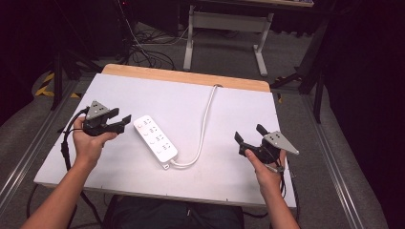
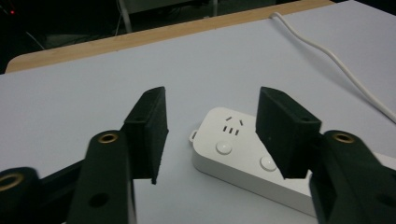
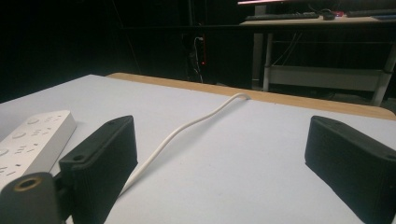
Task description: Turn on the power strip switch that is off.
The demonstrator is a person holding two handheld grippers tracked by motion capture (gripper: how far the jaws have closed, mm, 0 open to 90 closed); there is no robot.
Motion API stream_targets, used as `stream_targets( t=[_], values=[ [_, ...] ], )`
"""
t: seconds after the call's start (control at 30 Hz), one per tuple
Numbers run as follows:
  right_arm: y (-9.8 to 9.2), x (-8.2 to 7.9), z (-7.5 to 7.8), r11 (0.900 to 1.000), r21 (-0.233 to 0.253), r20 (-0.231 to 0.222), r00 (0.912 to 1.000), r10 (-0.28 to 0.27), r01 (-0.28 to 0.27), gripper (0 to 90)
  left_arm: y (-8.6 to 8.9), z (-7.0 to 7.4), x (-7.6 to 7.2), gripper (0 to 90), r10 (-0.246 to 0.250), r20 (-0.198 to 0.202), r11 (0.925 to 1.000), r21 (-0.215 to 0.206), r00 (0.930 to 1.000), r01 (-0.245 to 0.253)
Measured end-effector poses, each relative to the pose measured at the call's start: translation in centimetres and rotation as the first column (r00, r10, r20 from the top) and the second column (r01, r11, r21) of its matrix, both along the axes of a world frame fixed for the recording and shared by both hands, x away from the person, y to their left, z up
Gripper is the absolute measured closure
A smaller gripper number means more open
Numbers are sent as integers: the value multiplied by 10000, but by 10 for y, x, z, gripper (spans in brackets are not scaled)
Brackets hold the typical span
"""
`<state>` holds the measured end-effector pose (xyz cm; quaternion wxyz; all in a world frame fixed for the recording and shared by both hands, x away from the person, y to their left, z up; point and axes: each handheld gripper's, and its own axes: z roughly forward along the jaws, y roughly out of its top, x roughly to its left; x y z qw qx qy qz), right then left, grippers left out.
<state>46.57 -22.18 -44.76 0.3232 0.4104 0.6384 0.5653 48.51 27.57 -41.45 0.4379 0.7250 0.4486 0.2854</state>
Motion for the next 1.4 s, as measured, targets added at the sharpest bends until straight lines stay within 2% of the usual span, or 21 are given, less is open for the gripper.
stream_targets(
  t=[0.2, 0.33, 0.47, 0.57, 0.93, 1.2, 1.27, 1.3, 1.4],
  values=[
    [-1, 0, 0, 10000, 4, 11, 10000, -16, 16, 97, 1, 1, -1, 356, 225, 75, 9997, -71, 9997, -224],
    [-1, 0, 0, 10000, -1, 17, 10000, -8, 8, 97, 3, 3, -3, 328, 557, 338, 9984, -93, 9979, -554],
    [-1, 0, 0, 10000, 11, 9, 10000, -11, 11, 97, 3, 5, -6, 298, 1074, 612, 9941, -210, 9923, -1063],
    [0, 0, 0, 10000, 23, 23, 10000, 1, -1, 96, 3, 6, -9, 230, 1603, 794, 9869, -322, 9839, -1582],
    [3, 3, 1, 9999, 70, 1, 9999, 139, -139, 97, 5, 6, -14, 226, 1956, 922, 9805, -378, 9763, -1929],
    [2, 3, 1, 9997, 149, 38, 9998, 188, -188, 97, 4, 7, -15, 198, 2492, 1077, 9680, -593, 9624, -2440],
    [2, 3, 1, 9997, 171, 15, 9998, 179, -179, 96, 3, 8, -16, 194, 2640, 1108, 9627, -913, 9581, -2547],
    [2, 3, 1, 9997, 155, 18, 9998, 176, -177, 96, 2, 9, -16, 194, 2839, 1158, 9571, -948, 9518, -2739],
    [2, 3, 1, 9997, 155, 17, 9998, 175, -176, 96, -2, 10, -18, 194, 2909, 1311, 9550, -997, 9477, -2794]
  ],
)
